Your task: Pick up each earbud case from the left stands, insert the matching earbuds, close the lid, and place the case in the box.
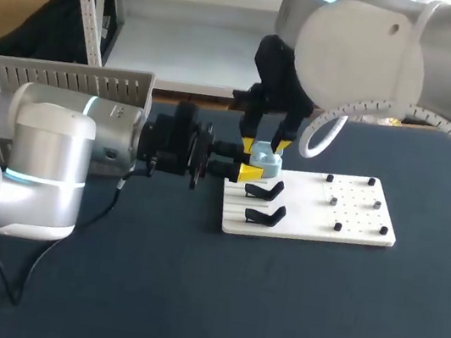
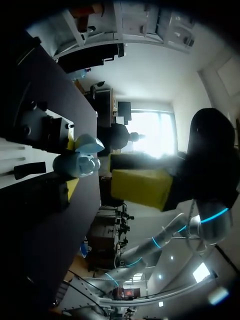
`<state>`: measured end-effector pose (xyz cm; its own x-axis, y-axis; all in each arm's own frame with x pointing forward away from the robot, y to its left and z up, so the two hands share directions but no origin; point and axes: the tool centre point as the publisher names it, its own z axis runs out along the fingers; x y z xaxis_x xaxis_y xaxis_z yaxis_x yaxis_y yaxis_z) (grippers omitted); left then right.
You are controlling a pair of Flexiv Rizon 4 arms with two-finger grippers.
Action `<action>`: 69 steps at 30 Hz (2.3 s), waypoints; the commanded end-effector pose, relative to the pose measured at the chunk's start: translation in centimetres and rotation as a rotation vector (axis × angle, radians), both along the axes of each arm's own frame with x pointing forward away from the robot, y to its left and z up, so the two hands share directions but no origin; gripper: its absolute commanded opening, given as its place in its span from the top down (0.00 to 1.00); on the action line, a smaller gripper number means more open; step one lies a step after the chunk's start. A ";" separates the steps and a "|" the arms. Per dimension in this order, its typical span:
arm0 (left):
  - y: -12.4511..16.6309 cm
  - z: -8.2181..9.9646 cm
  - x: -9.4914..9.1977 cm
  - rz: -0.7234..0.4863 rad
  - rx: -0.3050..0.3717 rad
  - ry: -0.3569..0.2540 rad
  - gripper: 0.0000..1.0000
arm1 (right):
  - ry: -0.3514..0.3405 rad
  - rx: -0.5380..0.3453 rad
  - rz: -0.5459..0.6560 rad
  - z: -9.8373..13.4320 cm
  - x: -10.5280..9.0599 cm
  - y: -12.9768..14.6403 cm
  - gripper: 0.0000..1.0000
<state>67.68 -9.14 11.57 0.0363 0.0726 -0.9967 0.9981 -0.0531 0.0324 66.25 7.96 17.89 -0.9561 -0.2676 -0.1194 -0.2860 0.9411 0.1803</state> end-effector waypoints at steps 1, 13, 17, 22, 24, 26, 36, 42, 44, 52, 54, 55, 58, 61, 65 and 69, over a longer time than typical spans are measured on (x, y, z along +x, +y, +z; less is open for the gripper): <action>0.0 -0.1 0.1 -0.002 -0.001 0.000 1.00 | -0.024 0.017 -0.028 1.0 0.0 -1.1 0.51; 0.0 -0.1 0.1 -0.002 -0.001 0.000 1.00 | -0.025 -0.008 -0.170 0.1 5.2 -3.2 0.00; 0.0 -0.1 0.1 -0.002 -0.001 0.000 1.00 | -0.003 -0.024 -0.203 -1.0 6.3 -3.7 0.00; 0.0 -0.1 0.1 -0.002 -0.001 0.000 1.00 | 0.018 -0.039 -0.228 -2.1 6.9 -4.3 0.00; 0.0 -0.1 0.1 -0.002 -0.001 0.000 1.00 | 0.027 -0.045 -0.233 -2.5 6.8 -4.5 0.00; 0.0 -0.1 0.1 -0.002 -0.001 0.000 1.00 | 0.037 -0.053 -0.239 -2.9 6.7 -4.8 0.00; 0.0 -0.1 0.1 -0.002 -0.001 0.000 1.00 | 0.076 -0.074 -0.250 -3.8 5.0 -6.3 0.00; 0.0 -0.1 0.1 -0.002 -0.001 0.000 1.00 | 0.083 -0.067 -0.247 -3.1 3.6 -6.6 0.00; 0.0 -0.1 0.1 -0.002 -0.001 0.000 1.00 | 0.087 -0.065 -0.243 -3.0 3.3 -6.6 0.00; 0.0 -0.1 0.1 -0.002 -0.001 0.000 1.00 | 0.078 -0.043 -0.230 -2.4 2.5 -6.4 0.00; 0.0 -0.1 0.1 -0.002 -0.001 0.000 1.00 | 0.044 -0.008 -0.237 -1.5 2.7 -6.6 0.00; 0.0 -0.1 0.1 -0.002 -0.001 0.000 1.00 | 0.026 0.010 -0.240 -1.0 2.8 -6.7 0.00; 0.0 -0.1 0.1 -0.002 -0.001 0.000 1.00 | -0.031 0.074 -0.247 0.8 2.9 -7.0 0.00; 0.7 0.2 0.3 0.017 0.003 -0.007 1.00 | -0.085 0.143 -0.243 2.5 2.7 -7.6 0.00; 3.0 1.4 0.9 0.076 0.014 -0.034 1.00 | -0.126 0.217 -0.238 4.1 2.1 -8.3 0.00; 5.8 3.2 1.3 0.139 0.030 -0.075 1.00 | -0.140 0.252 -0.239 4.8 1.5 -8.7 0.00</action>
